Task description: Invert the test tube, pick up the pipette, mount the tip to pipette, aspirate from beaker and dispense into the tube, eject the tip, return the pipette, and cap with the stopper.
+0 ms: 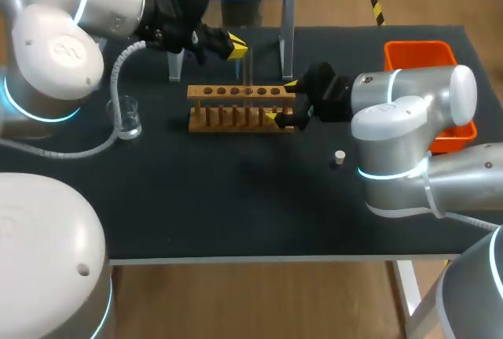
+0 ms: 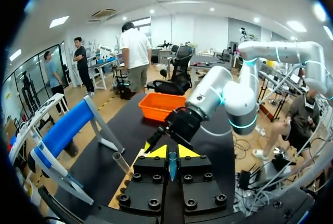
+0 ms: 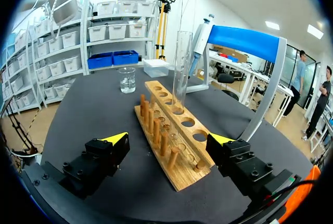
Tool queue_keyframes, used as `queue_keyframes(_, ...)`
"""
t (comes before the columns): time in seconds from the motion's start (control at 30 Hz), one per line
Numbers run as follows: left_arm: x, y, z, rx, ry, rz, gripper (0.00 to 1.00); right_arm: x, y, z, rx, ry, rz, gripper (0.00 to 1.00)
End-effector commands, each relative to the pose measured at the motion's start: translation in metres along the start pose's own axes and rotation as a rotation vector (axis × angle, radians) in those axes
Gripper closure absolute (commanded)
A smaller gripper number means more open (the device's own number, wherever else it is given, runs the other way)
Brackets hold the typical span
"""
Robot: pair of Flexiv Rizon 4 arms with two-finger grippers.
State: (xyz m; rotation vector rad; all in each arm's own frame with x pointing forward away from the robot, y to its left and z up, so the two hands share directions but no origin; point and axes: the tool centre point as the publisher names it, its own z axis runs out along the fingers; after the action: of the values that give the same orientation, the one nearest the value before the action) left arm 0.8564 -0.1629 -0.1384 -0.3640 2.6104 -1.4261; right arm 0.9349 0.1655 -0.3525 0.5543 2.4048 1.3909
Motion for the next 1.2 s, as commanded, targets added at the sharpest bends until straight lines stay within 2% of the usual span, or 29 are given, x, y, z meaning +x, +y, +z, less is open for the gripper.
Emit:
queue_keyframes(0.03,-0.0008,0.0002,0.0058,0.002,-0.002,-0.003,1.0,0.0005,-0.0006,0.0005,-0.002,-0.002,0.0,0.0)
queue_keyframes(0.5,-0.0025,0.0018,0.0102,-0.01,0.048,-0.071,1.0,0.0005,-0.0006,0.0005,-0.002,-0.002,0.0,0.0)
queue_keyframes(1.2,-0.0028,0.0013,0.0069,-0.01,0.041,-0.051,1.0,0.0005,-0.0006,0.0005,-0.002,-0.002,0.0,0.0)
